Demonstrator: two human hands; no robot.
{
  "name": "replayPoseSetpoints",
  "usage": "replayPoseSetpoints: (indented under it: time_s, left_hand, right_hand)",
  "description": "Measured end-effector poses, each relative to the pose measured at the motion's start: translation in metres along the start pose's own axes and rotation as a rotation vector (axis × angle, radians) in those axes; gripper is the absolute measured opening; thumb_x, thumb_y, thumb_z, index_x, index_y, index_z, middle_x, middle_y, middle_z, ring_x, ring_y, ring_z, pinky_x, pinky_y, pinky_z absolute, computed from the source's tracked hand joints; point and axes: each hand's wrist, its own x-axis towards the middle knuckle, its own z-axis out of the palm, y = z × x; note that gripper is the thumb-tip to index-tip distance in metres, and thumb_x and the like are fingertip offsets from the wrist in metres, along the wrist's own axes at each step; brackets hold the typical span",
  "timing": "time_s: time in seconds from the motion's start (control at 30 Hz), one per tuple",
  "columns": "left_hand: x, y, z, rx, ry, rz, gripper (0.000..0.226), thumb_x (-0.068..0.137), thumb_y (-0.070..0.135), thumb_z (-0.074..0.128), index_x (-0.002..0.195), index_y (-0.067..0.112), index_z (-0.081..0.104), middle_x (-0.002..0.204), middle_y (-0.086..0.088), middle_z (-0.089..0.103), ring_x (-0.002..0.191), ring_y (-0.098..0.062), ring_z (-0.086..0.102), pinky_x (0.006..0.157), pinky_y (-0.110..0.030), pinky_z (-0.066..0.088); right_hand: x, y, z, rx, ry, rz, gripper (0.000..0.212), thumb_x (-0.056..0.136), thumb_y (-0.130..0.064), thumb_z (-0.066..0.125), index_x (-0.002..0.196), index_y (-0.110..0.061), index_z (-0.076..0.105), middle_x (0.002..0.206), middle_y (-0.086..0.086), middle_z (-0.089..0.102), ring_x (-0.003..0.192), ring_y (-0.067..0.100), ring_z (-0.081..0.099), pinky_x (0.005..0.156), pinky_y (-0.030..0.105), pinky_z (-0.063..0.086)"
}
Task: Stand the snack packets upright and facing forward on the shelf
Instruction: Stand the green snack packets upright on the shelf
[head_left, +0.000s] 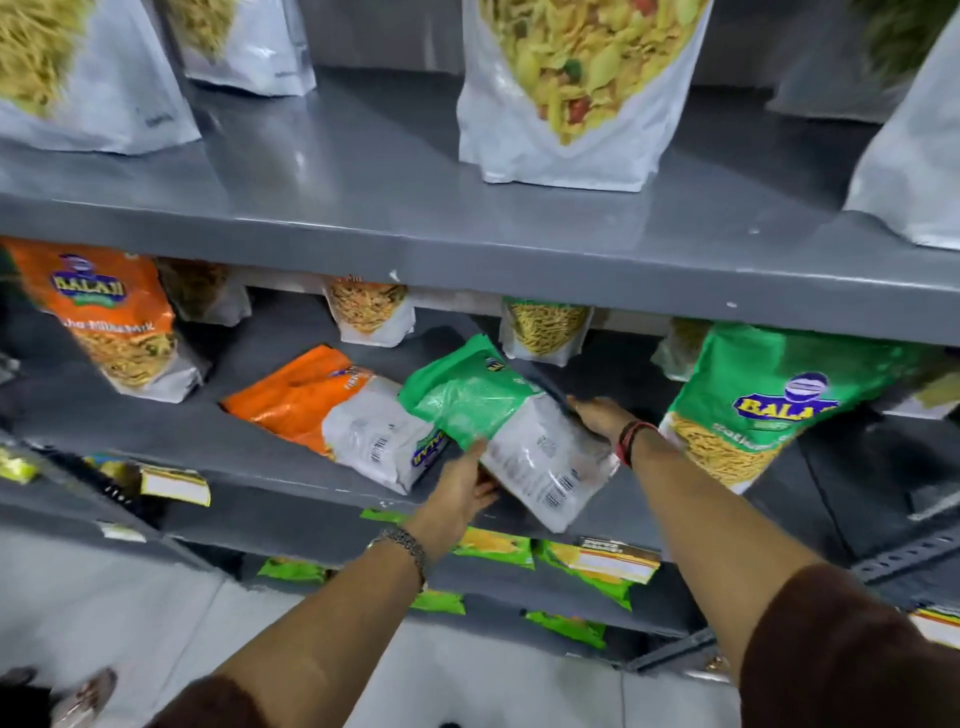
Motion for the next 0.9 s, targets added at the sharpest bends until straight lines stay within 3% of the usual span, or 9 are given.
replayPoseSetpoints:
  time_s: [0.07,0.13,0.2,0.27,0.33,0.47,0.7,0.8,0.9]
  left_hand:
    - [0.005,0.003,-0.002,-0.04,-0.024,0.01,0.044,0.091,0.043,0.046,0.113,0.006,0.059,0.117,-0.018,0.061,0.094,-0.028,0.061,0.087,-0.039,0.048]
    - [0.008,0.008,-0.002,-0.053,-0.063,0.034,0.047,0.086,0.057,0.045,0.096,0.015,0.064,0.108,-0.011,0.067,0.09,-0.024,0.064,0.081,-0.037,0.053]
    - [0.006,0.017,-0.002,-0.029,-0.076,0.081,0.047,0.079,0.065,0.047,0.092,0.023,0.064,0.107,-0.005,0.069,0.097,-0.023,0.066,0.085,-0.037,0.054]
    - [0.003,0.029,-0.003,-0.001,-0.05,0.161,0.052,0.075,0.066,0.052,0.099,0.022,0.065,0.111,-0.005,0.07,0.105,-0.024,0.065,0.093,-0.042,0.052]
    - [0.002,0.043,-0.003,0.061,-0.008,0.261,0.057,0.076,0.065,0.053,0.107,0.019,0.064,0.114,-0.003,0.069,0.108,-0.023,0.063,0.099,-0.044,0.047]
    - [0.005,0.077,0.0,0.074,0.059,0.441,0.029,0.086,0.045,0.055,0.074,0.018,0.059,0.086,0.002,0.066,0.085,-0.016,0.058,0.077,-0.031,0.047]
    - [0.038,0.072,-0.005,0.111,0.002,0.431,0.039,0.093,0.033,0.047,0.118,0.005,0.061,0.127,-0.009,0.062,0.117,-0.017,0.053,0.108,-0.034,0.038]
    - [0.039,0.071,-0.007,0.149,0.015,0.417,0.048,0.093,0.039,0.045,0.127,0.007,0.055,0.138,-0.007,0.054,0.115,-0.011,0.05,0.108,-0.03,0.035]
    - [0.028,0.076,-0.008,0.229,0.057,0.42,0.05,0.093,0.046,0.041,0.131,0.014,0.051,0.139,-0.005,0.053,0.128,-0.021,0.049,0.112,-0.042,0.034]
  right_hand:
    - [0.001,-0.001,0.003,0.135,0.066,0.053,0.04,0.087,-0.018,0.061,0.117,0.009,0.059,0.123,0.022,0.061,0.114,0.034,0.058,0.1,0.043,0.046]
    - [-0.005,-0.001,0.003,0.272,0.137,0.077,0.031,0.081,-0.009,0.068,0.106,0.009,0.064,0.096,0.016,0.07,0.089,0.028,0.066,0.078,0.031,0.056]
    - [-0.014,-0.002,0.003,0.393,0.173,0.084,0.018,0.08,-0.002,0.066,0.097,0.004,0.068,0.051,-0.001,0.068,0.05,0.012,0.06,0.041,0.012,0.044]
    - [-0.025,-0.002,-0.001,0.509,0.206,0.068,0.018,0.082,0.002,0.061,0.1,0.004,0.066,0.03,-0.008,0.057,0.032,0.003,0.051,0.033,0.008,0.034]
    - [-0.035,-0.006,-0.005,0.592,0.22,0.056,0.013,0.085,0.0,0.058,0.093,0.0,0.068,0.039,-0.007,0.062,0.047,0.01,0.055,0.048,0.017,0.043]
    - [-0.047,-0.016,-0.008,0.665,0.242,-0.037,0.024,0.086,0.005,0.048,0.085,-0.008,0.068,0.073,0.009,0.062,0.063,0.019,0.051,0.059,0.025,0.037]
    - [-0.038,0.005,0.023,0.673,0.333,-0.105,0.043,0.082,0.018,0.028,0.058,-0.014,0.044,0.065,0.005,0.044,0.06,0.013,0.036,0.056,0.023,0.03]
    - [-0.037,0.011,0.025,0.715,0.317,-0.1,0.034,0.094,0.004,0.035,0.071,-0.008,0.057,0.075,0.008,0.055,0.07,0.017,0.045,0.07,0.03,0.04]
    - [-0.034,0.008,0.014,0.668,0.27,-0.075,0.038,0.098,-0.021,0.038,0.107,0.007,0.061,0.108,0.022,0.065,0.094,0.029,0.058,0.096,0.049,0.044]
